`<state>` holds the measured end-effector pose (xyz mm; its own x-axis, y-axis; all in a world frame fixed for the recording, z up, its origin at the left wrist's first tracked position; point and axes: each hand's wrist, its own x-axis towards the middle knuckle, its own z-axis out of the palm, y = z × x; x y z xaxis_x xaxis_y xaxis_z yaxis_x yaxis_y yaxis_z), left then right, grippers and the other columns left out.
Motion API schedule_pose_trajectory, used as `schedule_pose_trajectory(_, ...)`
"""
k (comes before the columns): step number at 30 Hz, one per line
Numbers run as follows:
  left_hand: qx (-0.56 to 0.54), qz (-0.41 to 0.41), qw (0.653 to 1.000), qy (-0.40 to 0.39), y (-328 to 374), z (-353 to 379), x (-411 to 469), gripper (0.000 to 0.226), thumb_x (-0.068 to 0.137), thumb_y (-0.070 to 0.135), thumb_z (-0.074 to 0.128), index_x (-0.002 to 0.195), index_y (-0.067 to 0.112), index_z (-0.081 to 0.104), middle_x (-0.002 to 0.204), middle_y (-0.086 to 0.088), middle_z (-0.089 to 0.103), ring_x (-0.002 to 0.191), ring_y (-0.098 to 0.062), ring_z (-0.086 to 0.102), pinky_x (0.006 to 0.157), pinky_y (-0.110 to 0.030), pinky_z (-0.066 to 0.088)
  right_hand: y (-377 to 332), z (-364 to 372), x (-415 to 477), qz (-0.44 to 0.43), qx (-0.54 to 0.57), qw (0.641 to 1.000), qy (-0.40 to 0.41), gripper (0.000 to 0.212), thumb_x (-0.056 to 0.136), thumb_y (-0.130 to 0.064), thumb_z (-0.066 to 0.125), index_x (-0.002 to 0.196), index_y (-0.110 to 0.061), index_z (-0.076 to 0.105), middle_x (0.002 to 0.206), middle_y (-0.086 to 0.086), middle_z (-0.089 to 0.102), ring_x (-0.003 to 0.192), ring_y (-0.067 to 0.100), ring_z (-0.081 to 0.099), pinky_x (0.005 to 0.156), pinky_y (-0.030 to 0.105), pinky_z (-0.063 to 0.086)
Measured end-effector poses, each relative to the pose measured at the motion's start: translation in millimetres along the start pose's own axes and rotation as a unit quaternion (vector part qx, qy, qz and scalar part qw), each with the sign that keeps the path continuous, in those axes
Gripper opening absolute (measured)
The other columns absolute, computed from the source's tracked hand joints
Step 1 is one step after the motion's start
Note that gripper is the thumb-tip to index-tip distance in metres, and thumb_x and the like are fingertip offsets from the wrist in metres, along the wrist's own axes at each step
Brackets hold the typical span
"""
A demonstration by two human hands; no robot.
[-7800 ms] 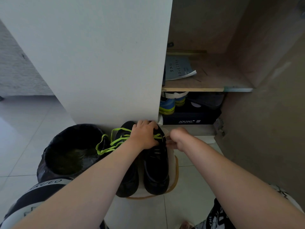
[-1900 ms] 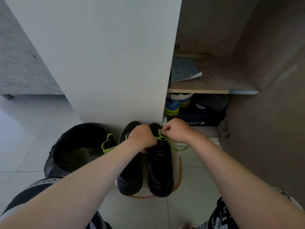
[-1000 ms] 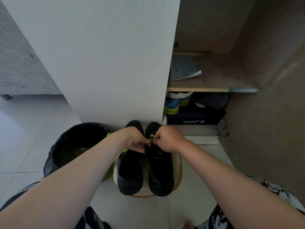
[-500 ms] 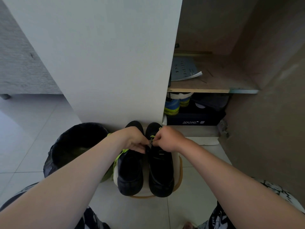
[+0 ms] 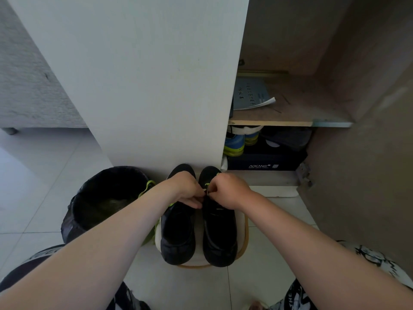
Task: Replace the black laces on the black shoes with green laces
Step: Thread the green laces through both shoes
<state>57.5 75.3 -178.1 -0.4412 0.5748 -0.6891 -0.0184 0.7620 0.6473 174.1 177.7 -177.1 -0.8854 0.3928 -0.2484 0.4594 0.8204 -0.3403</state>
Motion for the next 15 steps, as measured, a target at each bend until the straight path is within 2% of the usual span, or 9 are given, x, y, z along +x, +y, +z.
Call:
schedule_pose_trajectory(2, 0.015, -0.015, 1.000, 0.003, 4, 1, 1, 0.013, 0.095, 0.002, 0.058, 0.099, -0.008, 0.064, 0.076, -0.015, 0.069, 0.079, -0.030, 0.073, 0.062, -0.028, 0.060, 0, -1, -2, -0.002, 0.037, 0.999, 0.029, 0.041, 0.085, -0.030, 0.063, 0.126, -0.025, 0.063, 0.128, 0.004, 0.053, 0.122, 0.025, 0.050, 0.096, 0.038, 0.047)
schedule_pose_trajectory(4, 0.032, -0.014, 0.999, 0.018, 8, 1, 1, 0.005, 0.093, -0.001, 0.059, 0.089, -0.002, 0.063, 0.077, -0.014, 0.069, 0.075, -0.026, 0.072, 0.063, -0.030, 0.061, 0, -2, -3, -0.008, 0.057, 0.997, 0.048, 0.044, 0.084, -0.043, 0.064, 0.126, -0.030, 0.061, 0.131, 0.001, 0.047, 0.127, 0.023, 0.039, 0.105, 0.040, 0.037)
schedule_pose_trajectory(7, 0.085, -0.031, 0.996, 0.018, 11, -2, 0, 0.016, 0.092, -0.003, 0.058, 0.077, 0.003, 0.059, 0.068, -0.009, 0.064, 0.057, -0.016, 0.066, 0.053, -0.023, 0.056, 0, -1, -5, -0.011, 0.023, 1.000, 0.014, 0.036, 0.078, -0.063, 0.063, 0.108, -0.044, 0.068, 0.121, -0.006, 0.048, 0.121, 0.018, 0.035, 0.101, 0.038, 0.028)
schedule_pose_trajectory(11, 0.085, -0.057, 0.994, 0.032, 16, -16, -2, 0.026, 0.098, -0.001, 0.050, 0.074, 0.000, 0.059, 0.070, -0.012, 0.061, 0.052, -0.018, 0.061, 0.044, -0.022, 0.053, 2, -9, -5, -0.007, -0.048, 0.999, 0.017, 0.036, 0.072, -0.059, 0.065, 0.105, -0.047, 0.069, 0.119, -0.007, 0.048, 0.118, 0.019, 0.035, 0.098, 0.041, 0.028)
schedule_pose_trajectory(13, 0.063, -0.056, 0.995, 0.050, 16, -29, -5, 0.024, 0.098, 0.000, 0.050, 0.076, -0.001, 0.059, 0.072, -0.014, 0.061, 0.054, -0.018, 0.062, 0.053, -0.025, 0.057, 2, -10, -4, 0.003, -0.039, 0.999, 0.012, 0.034, 0.071, -0.058, 0.066, 0.104, -0.047, 0.069, 0.119, -0.006, 0.049, 0.119, 0.021, 0.035, 0.097, 0.042, 0.029)
schedule_pose_trajectory(15, 0.041, -0.040, 0.997, 0.058, 15, -37, -8, 0.020, 0.098, 0.001, 0.050, 0.082, -0.002, 0.061, 0.084, -0.018, 0.067, 0.069, -0.023, 0.068, 0.076, -0.036, 0.060, 1, -6, -3, -0.002, -0.030, 0.999, 0.021, 0.034, 0.072, -0.061, 0.066, 0.103, -0.047, 0.069, 0.120, -0.006, 0.048, 0.120, 0.020, 0.035, 0.098, 0.041, 0.028)
